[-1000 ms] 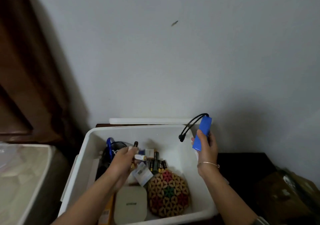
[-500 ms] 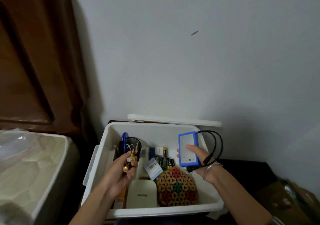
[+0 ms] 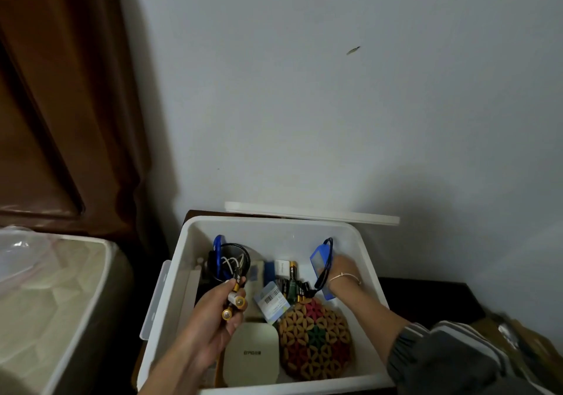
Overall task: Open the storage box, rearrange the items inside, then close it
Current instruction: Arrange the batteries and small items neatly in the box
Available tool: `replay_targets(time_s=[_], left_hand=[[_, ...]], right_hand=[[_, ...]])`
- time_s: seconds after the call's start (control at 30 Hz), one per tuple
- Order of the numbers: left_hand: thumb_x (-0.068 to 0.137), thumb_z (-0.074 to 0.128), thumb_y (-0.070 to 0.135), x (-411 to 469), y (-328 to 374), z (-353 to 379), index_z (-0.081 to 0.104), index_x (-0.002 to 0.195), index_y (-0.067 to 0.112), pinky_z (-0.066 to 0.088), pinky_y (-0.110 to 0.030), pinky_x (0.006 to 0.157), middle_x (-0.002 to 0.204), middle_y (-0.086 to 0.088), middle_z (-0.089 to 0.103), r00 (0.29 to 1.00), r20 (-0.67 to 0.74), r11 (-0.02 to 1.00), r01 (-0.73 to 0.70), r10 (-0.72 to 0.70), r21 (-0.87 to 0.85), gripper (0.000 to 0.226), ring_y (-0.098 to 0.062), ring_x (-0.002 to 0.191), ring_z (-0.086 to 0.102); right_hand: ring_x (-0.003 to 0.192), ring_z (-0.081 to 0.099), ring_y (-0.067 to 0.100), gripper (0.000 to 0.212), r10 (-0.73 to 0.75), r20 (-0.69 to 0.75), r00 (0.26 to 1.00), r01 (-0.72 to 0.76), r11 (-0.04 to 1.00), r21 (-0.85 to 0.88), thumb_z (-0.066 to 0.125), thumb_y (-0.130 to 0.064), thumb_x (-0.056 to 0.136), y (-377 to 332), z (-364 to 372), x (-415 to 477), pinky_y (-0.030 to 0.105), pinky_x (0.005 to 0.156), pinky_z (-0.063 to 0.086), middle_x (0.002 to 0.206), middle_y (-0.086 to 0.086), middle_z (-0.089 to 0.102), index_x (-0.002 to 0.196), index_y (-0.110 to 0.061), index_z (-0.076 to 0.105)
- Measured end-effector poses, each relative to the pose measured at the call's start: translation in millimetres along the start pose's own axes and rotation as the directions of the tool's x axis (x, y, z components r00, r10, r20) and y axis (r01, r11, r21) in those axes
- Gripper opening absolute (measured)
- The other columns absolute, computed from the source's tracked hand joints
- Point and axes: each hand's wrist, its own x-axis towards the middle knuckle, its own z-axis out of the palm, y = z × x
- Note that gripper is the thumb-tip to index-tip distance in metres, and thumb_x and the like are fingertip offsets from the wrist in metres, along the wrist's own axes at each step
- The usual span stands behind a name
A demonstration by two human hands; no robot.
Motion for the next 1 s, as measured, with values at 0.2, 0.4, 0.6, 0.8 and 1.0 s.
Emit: replay_targets(time_s=[0.2, 0.4, 0.6, 0.8, 1.0], left_hand=[[0.099, 0.049, 0.018, 3, -3, 0, 0.056, 0.113, 0.0, 0.033, -0.018, 0.03, 0.059, -0.003, 0.049, 1.0, -0.02, 0.996, 0.001, 0.001, 0.089, 0.025, -0.006, 0.042, 0.04], [0.097, 0.053, 0.018, 4, -4, 0, 0.061, 0.111, -0.002, 0.034, -0.017, 0.031, 0.06, -0.004, 0.054, 0.998, -0.063, 0.993, 0.031, -0.023, 0.118, 0.026, -0.007, 0.041, 0.044], [0.095, 0.056, 0.02, 4, -4, 0, 0.061, 0.112, 0.0, 0.036, -0.018, 0.032, 0.063, -0.005, 0.053, 0.999, -0.034, 0.991, 0.037, -0.033, 0.129, 0.028, -0.008, 0.045, 0.042], [0.096, 0.054, 0.02, 2, -3, 0, 0.059, 0.112, 0.001, 0.035, -0.017, 0.032, 0.064, -0.004, 0.051, 1.0, -0.014, 0.988, 0.029, -0.028, 0.149, 0.025, -0.007, 0.047, 0.04], [0.096, 0.055, 0.021, 3, -4, 1, 0.062, 0.114, 0.002, 0.037, -0.017, 0.033, 0.066, -0.002, 0.053, 0.999, -0.031, 0.984, 0.012, -0.006, 0.179, 0.027, -0.007, 0.047, 0.043]], right_hand=[[0.118, 0.055, 0.023, 0.031, -0.044, -0.083, 0.996, 0.037, 0.996, -0.077, 0.037, -0.006, 0.098, 4, 26, 9, 0.031, 0.097, 0.046, 0.129, 0.01, 0.054, 0.127, -0.007, 0.048], [0.113, 0.057, 0.02, 0.037, -0.233, -0.112, 0.966, 0.198, 0.946, -0.256, 0.051, -0.016, 0.093, 16, 36, 16, 0.027, 0.093, 0.044, 0.124, 0.006, 0.057, 0.128, -0.006, 0.043], [0.112, 0.058, 0.022, 0.036, -0.221, -0.103, 0.97, 0.178, 0.932, -0.314, 0.045, -0.013, 0.095, 14, 34, 20, 0.027, 0.091, 0.045, 0.121, 0.007, 0.062, 0.13, -0.005, 0.042], [0.111, 0.058, 0.023, 0.029, -0.193, -0.007, 0.981, 0.172, 0.887, -0.428, 0.041, -0.011, 0.096, 7, 22, 18, 0.031, 0.09, 0.047, 0.121, 0.008, 0.061, 0.122, -0.009, 0.055], [0.112, 0.059, 0.025, 0.032, -0.2, 0.099, 0.975, 0.223, 0.861, -0.457, 0.054, -0.008, 0.091, 12, -4, 5, 0.031, 0.092, 0.047, 0.122, 0.011, 0.06, 0.123, -0.006, 0.054]])
